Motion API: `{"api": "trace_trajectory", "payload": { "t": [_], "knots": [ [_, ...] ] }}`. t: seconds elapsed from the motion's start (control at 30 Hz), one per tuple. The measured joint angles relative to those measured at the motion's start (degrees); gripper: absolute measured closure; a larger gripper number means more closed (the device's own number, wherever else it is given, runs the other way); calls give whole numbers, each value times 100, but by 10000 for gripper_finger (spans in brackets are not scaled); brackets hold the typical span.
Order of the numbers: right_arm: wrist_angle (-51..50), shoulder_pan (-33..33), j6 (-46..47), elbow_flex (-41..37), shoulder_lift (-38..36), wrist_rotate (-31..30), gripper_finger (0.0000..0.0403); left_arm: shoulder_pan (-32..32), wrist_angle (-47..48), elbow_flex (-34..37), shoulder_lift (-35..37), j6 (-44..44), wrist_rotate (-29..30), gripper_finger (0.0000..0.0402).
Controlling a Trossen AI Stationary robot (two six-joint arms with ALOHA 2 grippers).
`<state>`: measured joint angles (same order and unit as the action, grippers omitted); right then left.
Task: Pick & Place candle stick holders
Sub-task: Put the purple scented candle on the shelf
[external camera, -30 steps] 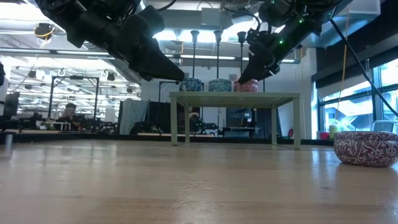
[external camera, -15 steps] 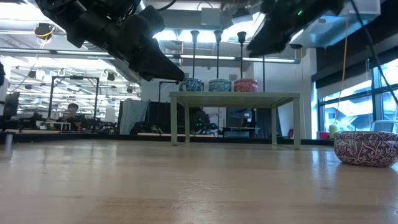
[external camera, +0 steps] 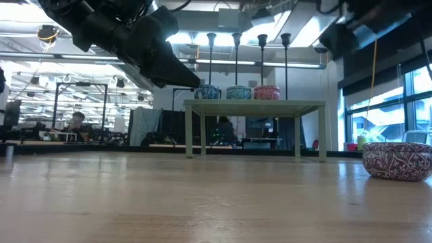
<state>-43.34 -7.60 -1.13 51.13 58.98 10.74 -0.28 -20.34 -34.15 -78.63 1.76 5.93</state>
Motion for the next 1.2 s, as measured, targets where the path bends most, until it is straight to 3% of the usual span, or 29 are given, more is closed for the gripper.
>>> {"api": "trace_trajectory", "payload": {
  "t": [0.2,0.37,0.6,0.9,1.07,1.2],
  "knots": [
    [58,-641,938,-584,254,14,50,1,0,0,0,0,0,318],
    [494,-1012,977,-1118,430,-492,50,1,0,0,0,-1,0,318],
    [1745,-1322,973,-1677,787,-478,50,1,0,0,0,0,0,318],
    [2735,-1645,1118,-2007,1326,-677,50,1,0,0,0,0,0,318],
    [2656,-1727,1034,-2044,1588,-1321,50,0,-1,0,0,0,0,318],
    [2755,-1730,1032,-2020,1613,-1349,50,-1,-4,0,0,0,0,318]
  ]
}}
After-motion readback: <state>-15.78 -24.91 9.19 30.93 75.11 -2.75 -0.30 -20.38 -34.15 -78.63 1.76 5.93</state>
